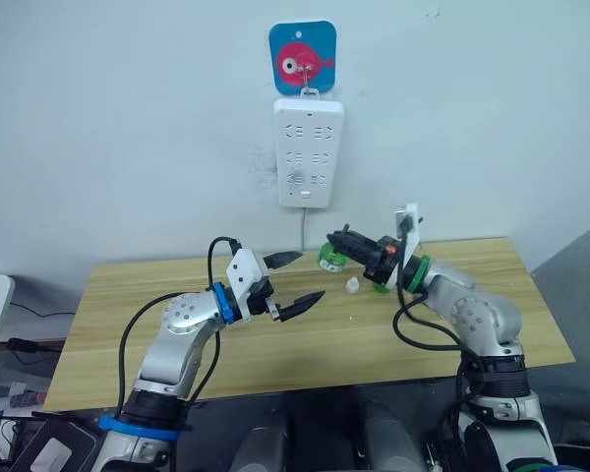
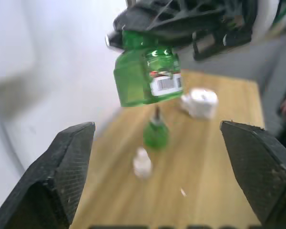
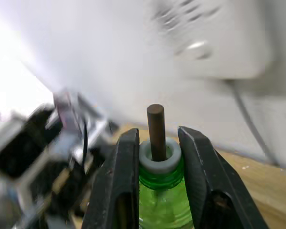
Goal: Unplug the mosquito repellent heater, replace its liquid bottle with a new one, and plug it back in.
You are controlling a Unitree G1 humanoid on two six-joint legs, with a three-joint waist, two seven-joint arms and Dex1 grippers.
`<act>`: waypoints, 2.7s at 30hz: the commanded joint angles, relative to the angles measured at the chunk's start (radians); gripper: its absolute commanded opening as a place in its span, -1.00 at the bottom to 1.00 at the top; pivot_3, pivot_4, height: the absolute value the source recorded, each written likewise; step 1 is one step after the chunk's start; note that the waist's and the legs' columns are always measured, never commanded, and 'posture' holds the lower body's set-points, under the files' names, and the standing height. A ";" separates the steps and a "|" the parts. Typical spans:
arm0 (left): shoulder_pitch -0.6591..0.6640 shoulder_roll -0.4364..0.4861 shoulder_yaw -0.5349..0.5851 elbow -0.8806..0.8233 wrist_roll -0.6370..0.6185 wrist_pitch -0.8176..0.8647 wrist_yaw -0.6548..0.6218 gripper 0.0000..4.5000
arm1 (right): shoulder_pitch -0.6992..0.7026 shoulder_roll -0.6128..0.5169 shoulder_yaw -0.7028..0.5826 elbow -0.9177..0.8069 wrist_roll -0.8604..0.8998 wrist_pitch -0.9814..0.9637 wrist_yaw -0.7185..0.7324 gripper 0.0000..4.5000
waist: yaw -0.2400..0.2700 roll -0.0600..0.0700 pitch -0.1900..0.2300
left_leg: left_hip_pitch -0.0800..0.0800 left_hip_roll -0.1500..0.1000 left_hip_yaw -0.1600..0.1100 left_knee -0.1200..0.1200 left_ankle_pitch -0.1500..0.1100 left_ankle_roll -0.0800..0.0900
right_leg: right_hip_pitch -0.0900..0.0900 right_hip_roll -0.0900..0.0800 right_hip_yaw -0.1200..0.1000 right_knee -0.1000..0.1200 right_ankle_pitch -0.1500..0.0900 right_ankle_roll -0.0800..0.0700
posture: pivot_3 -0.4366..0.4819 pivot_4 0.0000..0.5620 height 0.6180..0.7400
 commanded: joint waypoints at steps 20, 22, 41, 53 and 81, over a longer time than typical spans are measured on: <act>-0.098 -0.234 -0.056 0.056 0.115 -0.180 0.296 1.00 | -0.027 0.112 -0.160 -0.071 0.578 0.075 -0.583 -0.62 | -0.007 0.001 -0.005 | 0.000 0.000 0.002 0.000 0.000 0.001 | 0.000 0.000 0.002 0.001 0.000 0.000 | -0.04 -0.45 1.00; -0.104 -0.237 -0.057 0.060 0.110 -0.177 0.299 0.83 | -0.024 0.106 -0.152 -0.073 0.588 0.064 -0.592 -0.62 | -0.007 0.001 -0.006 | 0.000 0.000 0.002 0.000 0.000 0.001 | 0.000 0.000 0.001 0.001 0.000 0.000 | -0.04 -0.45 1.00; -0.106 -0.220 -0.078 0.044 0.113 -0.157 0.273 -0.02 | 0.021 0.046 -0.065 -0.095 0.636 0.005 -0.598 -0.62 | -0.008 0.001 -0.010 | 0.000 0.000 0.003 0.000 0.000 0.001 | 0.000 0.001 0.002 0.001 0.000 0.000 | -0.05 -0.44 1.00; -0.104 -0.217 -0.089 0.045 0.125 -0.168 0.281 1.00 | 0.020 0.025 -0.038 -0.095 0.662 -0.023 -0.606 -0.62 | -0.008 0.001 -0.011 | 0.000 0.000 0.003 0.000 0.000 0.001 | 0.000 0.001 0.002 0.001 0.000 0.000 | -0.05 -0.44 1.00; -0.094 -0.208 -0.082 0.030 0.089 -0.134 0.257 -0.01 | 0.030 -0.039 -0.001 -0.095 0.656 -0.021 -0.571 -0.29 | -0.008 0.001 -0.016 | 0.000 0.000 0.003 0.000 0.000 0.001 | 0.000 0.001 0.002 0.001 0.000 0.000 | -0.04 -0.45 1.00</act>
